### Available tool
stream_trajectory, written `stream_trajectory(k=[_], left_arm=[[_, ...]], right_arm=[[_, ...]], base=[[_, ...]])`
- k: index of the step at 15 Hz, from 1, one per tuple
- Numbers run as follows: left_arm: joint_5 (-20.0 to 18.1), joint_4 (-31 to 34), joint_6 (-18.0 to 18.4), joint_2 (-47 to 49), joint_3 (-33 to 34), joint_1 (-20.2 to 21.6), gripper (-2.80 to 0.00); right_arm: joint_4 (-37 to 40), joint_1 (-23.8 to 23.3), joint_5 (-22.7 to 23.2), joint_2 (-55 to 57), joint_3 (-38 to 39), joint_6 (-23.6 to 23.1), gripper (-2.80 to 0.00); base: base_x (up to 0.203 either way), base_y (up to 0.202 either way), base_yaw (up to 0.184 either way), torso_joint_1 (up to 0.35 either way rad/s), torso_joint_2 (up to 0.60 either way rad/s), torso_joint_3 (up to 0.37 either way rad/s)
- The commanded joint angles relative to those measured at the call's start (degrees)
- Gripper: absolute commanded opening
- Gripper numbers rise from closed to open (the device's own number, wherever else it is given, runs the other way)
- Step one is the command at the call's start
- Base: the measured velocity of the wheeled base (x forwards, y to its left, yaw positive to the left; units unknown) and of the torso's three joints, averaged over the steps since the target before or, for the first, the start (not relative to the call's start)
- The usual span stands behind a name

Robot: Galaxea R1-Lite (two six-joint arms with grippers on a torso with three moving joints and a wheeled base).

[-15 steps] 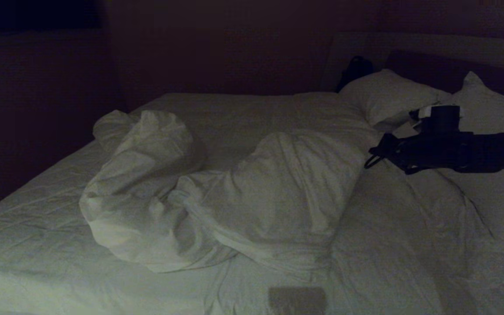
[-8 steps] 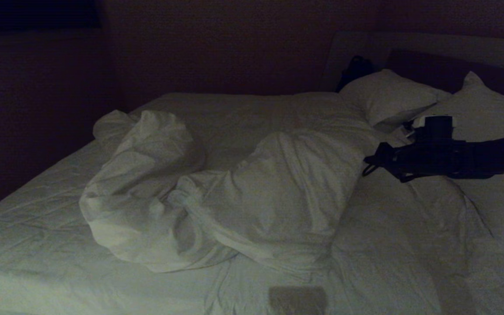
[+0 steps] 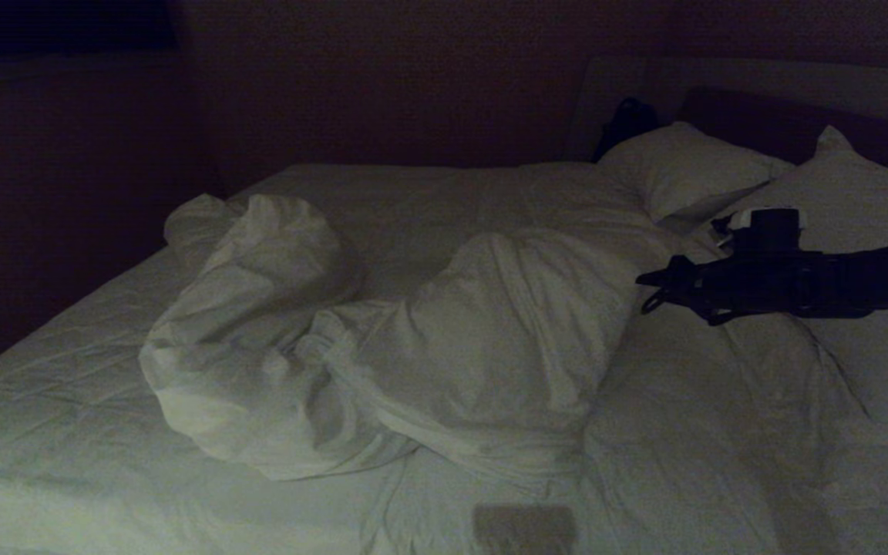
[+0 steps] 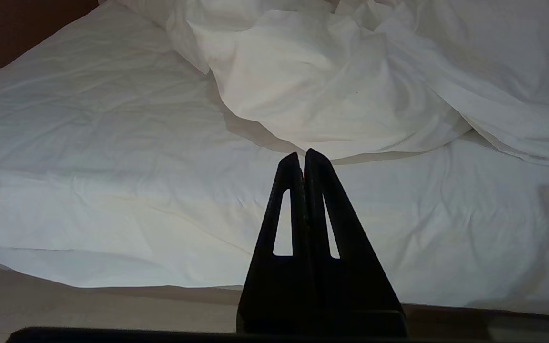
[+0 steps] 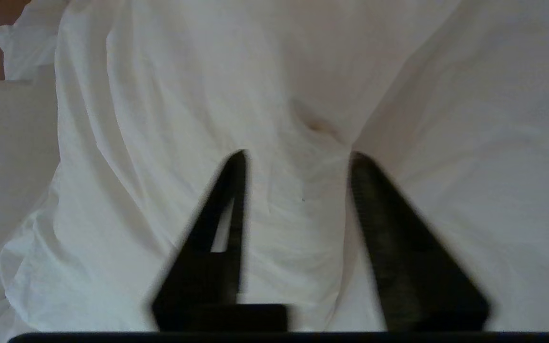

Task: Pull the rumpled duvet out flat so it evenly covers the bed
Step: Hold the folded corner of the quilt

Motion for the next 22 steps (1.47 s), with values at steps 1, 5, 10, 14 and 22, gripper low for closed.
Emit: stream_trajectory(k=[1,5,10,14,22], left_arm=[[0.0,0.0,0.0,0.0,0.0,0.0,-2.80],[0.0,0.0,0.0,0.0,0.0,0.0,-2.80],[0.0,0.0,0.0,0.0,0.0,0.0,-2.80],[0.0,0.0,0.0,0.0,0.0,0.0,-2.80],[0.0,0.0,0.0,0.0,0.0,0.0,-2.80]], right_arm=[[-0.1,-0.2,1.3,0.0,0.2,0.2,0.00],[-0.2,-0.3,6.8,1.7,0.2,0.7,0.00],[-0.7,-0.1,11.0,4.7,-0.4,1.7,0.00],[-0.8,0.5,11.0,5.0,-0.5,1.7,0.00],[1.0,2.3,10.4,9.0,-5.1,2.7,0.00]], base=[[0.000,0.000,0.000,0.000,0.00,0.000],[0.000,0.000,0.000,0.000,0.00,0.000],[0.000,0.000,0.000,0.000,0.00,0.000],[0.000,0.000,0.000,0.000,0.00,0.000],[0.000,0.000,0.000,0.000,0.00,0.000]])
